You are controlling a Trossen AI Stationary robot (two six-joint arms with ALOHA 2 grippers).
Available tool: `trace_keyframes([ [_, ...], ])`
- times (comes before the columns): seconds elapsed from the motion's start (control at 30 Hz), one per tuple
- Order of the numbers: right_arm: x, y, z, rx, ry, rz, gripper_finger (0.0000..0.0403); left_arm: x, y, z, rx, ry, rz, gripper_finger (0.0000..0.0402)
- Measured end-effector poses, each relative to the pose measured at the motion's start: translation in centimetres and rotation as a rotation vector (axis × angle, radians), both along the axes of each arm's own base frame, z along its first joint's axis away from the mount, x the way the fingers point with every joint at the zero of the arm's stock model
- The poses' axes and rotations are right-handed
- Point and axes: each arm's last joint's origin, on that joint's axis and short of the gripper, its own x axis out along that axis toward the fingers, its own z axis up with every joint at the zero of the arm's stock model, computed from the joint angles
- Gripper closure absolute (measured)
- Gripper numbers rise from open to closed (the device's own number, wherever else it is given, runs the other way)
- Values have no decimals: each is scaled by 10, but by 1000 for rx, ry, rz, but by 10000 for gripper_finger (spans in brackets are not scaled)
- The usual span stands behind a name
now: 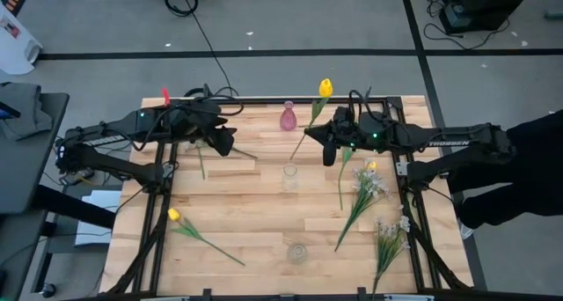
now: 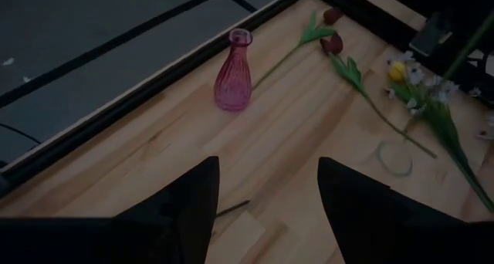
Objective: Sort flowers into vase by color
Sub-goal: Put the bottom yellow flower into the pink transparent vase
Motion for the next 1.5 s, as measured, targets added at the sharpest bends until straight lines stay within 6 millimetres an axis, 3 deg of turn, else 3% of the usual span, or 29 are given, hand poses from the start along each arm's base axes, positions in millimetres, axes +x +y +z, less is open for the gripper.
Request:
trace_keyframes([
  [0.37,1,7,0,-10,6,30,396,12,1,2,-16,-74,-20,177],
  [0.47,0,2,1,-77,13,-44,396,13,1,5,-45,-119,-12,177],
  [0.63,-3,-30,2,-180,30,-184,396,14,0,5,-67,-133,-19,177],
  [0.83,-9,-79,2,-202,-1,-186,396,15,-2,5,-119,-148,-69,177],
  [1.07,-9,-123,-5,-220,-65,-170,396,15,-2,5,-116,-146,-74,177],
  [1.5,16,-161,-49,-213,-8,-123,396,16,-1,4,-88,-124,-98,177],
])
